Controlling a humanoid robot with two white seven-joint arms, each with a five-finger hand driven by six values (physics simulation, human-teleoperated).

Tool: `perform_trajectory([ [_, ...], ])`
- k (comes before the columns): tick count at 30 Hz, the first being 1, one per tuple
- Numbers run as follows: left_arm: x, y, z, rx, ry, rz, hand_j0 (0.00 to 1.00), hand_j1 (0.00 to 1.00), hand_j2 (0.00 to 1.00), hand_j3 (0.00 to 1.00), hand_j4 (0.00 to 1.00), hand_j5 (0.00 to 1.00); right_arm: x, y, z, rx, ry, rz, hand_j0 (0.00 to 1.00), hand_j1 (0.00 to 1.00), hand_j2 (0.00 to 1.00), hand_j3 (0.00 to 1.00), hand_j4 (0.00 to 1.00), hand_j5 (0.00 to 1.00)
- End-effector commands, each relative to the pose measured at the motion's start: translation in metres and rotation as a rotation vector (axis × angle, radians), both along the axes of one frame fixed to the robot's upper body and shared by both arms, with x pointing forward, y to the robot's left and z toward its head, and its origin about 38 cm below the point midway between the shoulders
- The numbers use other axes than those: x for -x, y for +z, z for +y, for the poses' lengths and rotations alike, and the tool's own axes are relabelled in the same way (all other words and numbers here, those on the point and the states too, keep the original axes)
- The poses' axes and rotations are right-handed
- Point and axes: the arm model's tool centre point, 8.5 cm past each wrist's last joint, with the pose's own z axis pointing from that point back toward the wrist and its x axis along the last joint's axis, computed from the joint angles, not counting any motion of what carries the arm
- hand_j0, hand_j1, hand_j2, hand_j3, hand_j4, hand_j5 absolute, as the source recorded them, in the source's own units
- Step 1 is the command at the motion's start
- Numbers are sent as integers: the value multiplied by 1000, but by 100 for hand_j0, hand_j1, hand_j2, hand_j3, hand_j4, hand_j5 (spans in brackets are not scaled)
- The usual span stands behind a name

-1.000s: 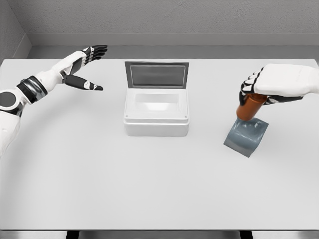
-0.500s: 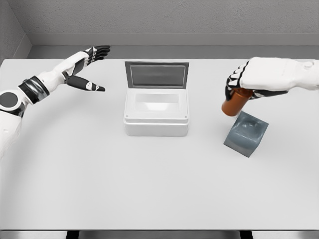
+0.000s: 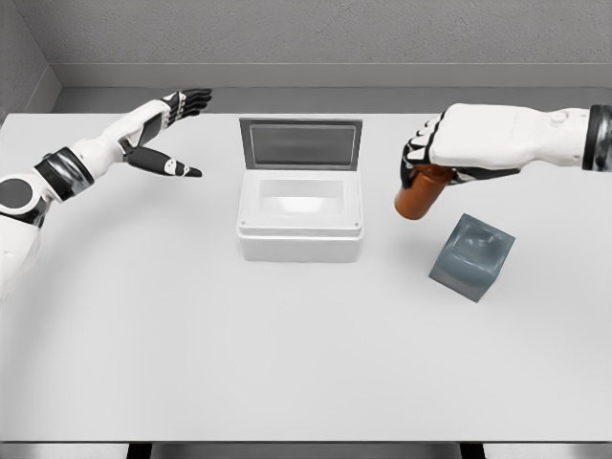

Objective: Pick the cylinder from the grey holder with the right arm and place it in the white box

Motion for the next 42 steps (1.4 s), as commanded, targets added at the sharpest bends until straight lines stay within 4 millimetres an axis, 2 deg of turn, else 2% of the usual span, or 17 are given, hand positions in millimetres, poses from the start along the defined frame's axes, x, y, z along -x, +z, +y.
perform_trajectory([
  [1, 0, 3, -2, 3, -9, -5, 100, 100, 100, 100, 100, 100, -1, -1, 6, -9, 11, 8, 42, 42, 42, 42, 42, 42],
  [4, 0, 4, -3, 3, -12, -6, 100, 100, 100, 100, 100, 100, -1, 2, 7, -11, 14, 1, 42, 42, 42, 42, 42, 42],
  [13, 10, 10, 5, -18, -31, -29, 100, 100, 100, 100, 100, 100, -5, 4, 38, -55, 77, -9, 42, 42, 42, 42, 42, 42],
  [21, 9, 9, 3, -22, -26, -14, 100, 100, 100, 100, 100, 100, -9, 4, 39, -59, 71, -9, 42, 42, 42, 42, 42, 42],
  [38, 10, 10, -1, -26, -37, -11, 100, 100, 100, 100, 100, 100, -35, -16, 58, -84, 45, 25, 42, 42, 42, 42, 42, 42],
  [42, 10, 10, -1, -26, -37, -11, 100, 100, 100, 100, 100, 100, -43, -19, 56, -79, 18, 29, 42, 42, 42, 42, 42, 42],
])
